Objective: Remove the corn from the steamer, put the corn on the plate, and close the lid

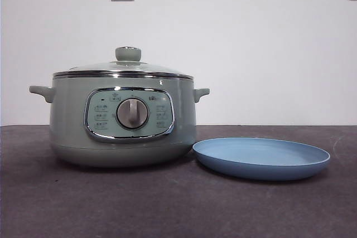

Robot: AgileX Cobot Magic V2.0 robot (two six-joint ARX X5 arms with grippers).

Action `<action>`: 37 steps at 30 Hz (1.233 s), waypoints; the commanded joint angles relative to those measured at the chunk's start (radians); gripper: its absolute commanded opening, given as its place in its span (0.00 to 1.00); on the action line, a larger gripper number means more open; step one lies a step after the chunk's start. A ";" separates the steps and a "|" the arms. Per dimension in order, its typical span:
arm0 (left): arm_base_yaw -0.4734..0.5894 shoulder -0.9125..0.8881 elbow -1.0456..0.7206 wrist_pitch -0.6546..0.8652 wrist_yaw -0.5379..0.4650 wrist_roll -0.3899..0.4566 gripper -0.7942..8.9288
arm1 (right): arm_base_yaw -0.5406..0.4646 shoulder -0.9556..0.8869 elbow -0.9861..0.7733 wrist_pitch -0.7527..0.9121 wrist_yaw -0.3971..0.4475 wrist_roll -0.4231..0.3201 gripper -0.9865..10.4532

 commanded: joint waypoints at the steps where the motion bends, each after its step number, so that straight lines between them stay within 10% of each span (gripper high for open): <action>1: 0.002 -0.001 0.005 0.014 -0.002 0.011 0.63 | 0.001 -0.001 0.002 0.003 0.003 -0.005 0.47; 17: -0.044 0.127 0.056 0.152 -0.010 -0.015 0.63 | 0.001 0.000 0.002 0.003 0.003 0.000 0.59; 37: -0.369 0.748 0.351 0.495 -0.359 0.057 0.63 | 0.001 0.000 0.002 -0.012 0.003 0.001 0.58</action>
